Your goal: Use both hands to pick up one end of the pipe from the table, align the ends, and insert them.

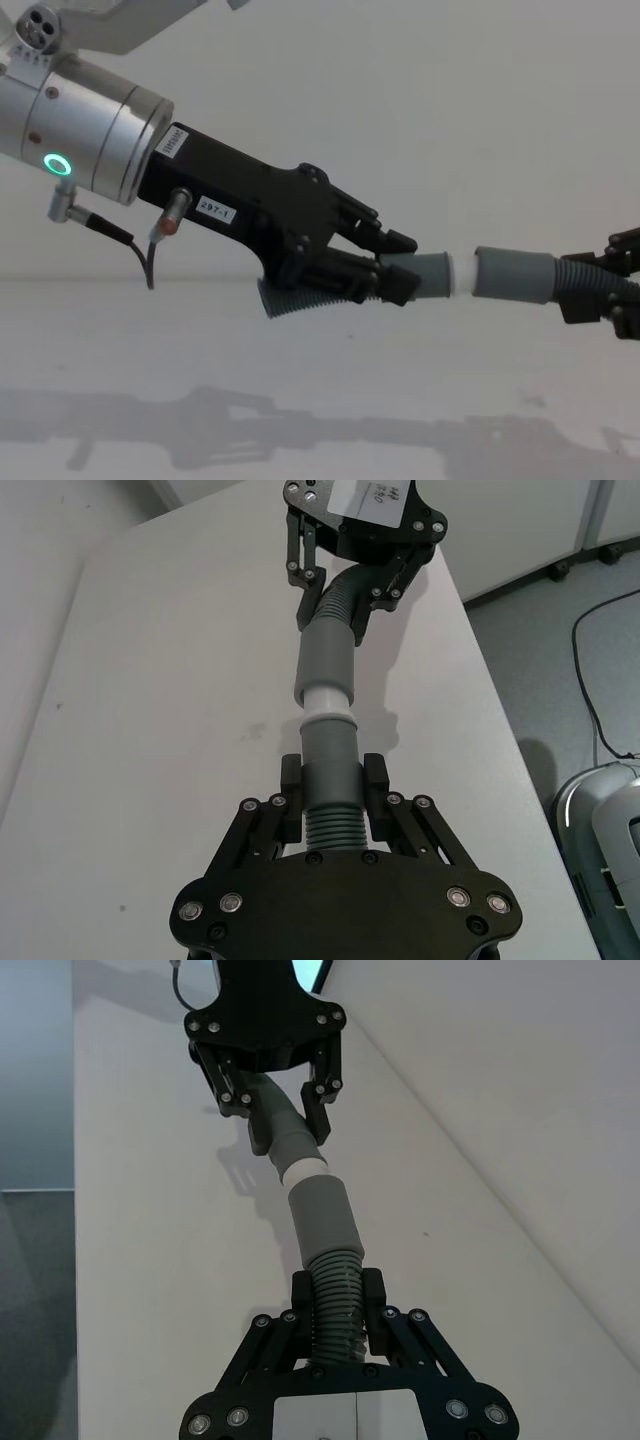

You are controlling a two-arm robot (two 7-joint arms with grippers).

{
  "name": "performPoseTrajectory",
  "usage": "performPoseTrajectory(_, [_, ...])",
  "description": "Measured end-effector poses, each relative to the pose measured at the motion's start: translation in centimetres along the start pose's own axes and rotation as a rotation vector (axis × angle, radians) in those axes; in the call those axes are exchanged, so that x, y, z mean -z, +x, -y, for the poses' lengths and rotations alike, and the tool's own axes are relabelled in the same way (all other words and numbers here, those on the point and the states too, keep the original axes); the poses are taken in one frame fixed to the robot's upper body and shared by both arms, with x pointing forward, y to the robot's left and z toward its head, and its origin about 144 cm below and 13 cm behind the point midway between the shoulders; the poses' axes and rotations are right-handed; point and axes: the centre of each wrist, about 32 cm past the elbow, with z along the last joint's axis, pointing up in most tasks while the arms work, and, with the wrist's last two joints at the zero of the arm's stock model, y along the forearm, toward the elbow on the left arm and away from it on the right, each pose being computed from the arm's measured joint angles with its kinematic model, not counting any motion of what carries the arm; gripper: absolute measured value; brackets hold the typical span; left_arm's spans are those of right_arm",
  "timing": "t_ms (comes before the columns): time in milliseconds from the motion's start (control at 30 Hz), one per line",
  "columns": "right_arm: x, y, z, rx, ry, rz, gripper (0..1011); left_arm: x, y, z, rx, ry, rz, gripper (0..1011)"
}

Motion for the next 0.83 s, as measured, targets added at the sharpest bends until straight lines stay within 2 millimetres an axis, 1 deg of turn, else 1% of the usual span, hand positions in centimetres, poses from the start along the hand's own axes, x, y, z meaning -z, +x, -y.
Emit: performPoseTrajectory(833, [-0.18, -0.03, -0.06, -0.013, 0.005, 0.006, 291, -0.18, -0.02, 0.22, 0.007, 0.0, 0.006, 346])
